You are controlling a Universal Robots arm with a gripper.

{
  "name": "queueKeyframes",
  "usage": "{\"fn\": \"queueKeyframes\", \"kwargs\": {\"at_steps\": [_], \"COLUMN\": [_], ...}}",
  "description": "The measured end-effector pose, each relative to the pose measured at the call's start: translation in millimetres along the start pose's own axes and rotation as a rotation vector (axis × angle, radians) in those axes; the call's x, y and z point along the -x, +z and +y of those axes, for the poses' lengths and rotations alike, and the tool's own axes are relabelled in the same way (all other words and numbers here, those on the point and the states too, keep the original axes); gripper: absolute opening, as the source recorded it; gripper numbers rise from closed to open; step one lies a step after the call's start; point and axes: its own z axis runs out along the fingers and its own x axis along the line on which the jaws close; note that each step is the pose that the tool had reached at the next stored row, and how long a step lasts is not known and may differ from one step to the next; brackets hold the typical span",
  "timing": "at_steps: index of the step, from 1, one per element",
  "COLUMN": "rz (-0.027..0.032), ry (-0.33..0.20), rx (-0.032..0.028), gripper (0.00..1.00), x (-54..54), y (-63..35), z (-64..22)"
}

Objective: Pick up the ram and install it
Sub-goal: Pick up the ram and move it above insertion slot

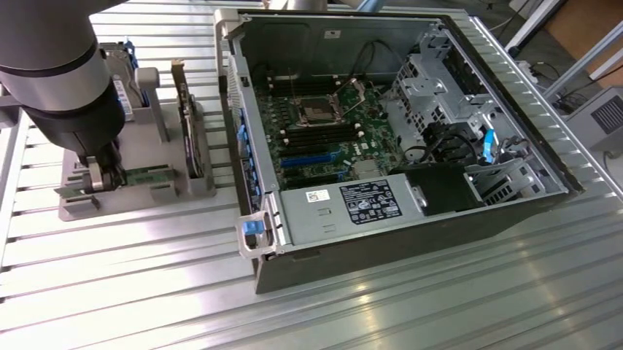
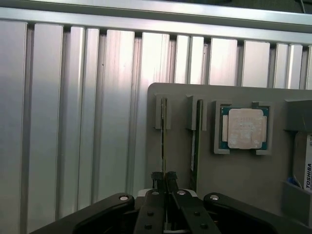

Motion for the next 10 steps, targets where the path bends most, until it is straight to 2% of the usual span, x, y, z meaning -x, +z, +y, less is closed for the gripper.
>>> {"fn": "queueKeyframes", "kwargs": {"at_steps": [10], "rz": [0.0000], "ry": [0.000], "rx": [0.0000], "gripper": [0.12], "x": [0.3], "y": [-8.8], "z": [0.4]}}
